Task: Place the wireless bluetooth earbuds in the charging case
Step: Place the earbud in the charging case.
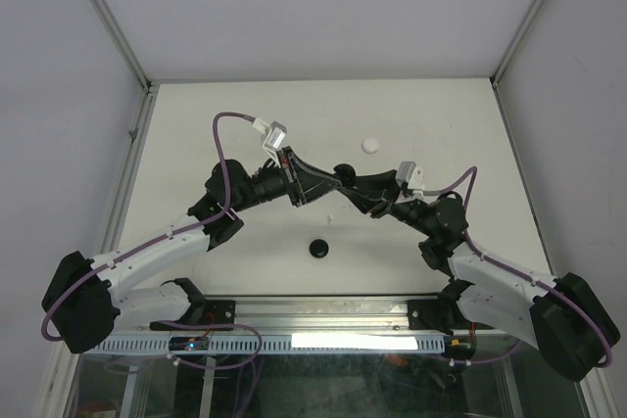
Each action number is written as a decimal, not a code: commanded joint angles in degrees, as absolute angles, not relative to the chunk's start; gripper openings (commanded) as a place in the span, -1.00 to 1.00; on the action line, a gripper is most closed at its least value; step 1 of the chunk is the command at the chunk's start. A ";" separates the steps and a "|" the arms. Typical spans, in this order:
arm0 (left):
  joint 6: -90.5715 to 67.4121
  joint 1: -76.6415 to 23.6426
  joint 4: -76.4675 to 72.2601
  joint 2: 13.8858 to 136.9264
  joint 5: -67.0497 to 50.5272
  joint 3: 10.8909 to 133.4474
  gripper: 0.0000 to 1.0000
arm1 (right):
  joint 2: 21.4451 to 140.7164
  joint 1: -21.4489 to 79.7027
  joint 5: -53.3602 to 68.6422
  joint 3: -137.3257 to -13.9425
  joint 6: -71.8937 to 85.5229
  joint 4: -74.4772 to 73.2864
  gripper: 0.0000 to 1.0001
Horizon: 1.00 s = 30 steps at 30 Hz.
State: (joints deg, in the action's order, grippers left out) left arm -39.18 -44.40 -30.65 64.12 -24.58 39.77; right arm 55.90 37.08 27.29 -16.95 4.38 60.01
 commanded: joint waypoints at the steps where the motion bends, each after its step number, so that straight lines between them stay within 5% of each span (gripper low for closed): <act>1: -36.97 -45.49 -35.95 64.37 -24.36 40.41 -0.78 | 55.97 37.46 28.74 -16.53 3.69 66.01 -1.00; 30: -36.77 -47.02 -38.57 65.64 -21.10 39.75 -0.78 | 55.02 37.46 30.29 -15.73 3.78 68.02 -1.00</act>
State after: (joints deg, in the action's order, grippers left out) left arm -38.04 -46.57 -35.62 66.11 -23.77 39.77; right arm 56.14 37.06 29.41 -15.99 4.36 63.81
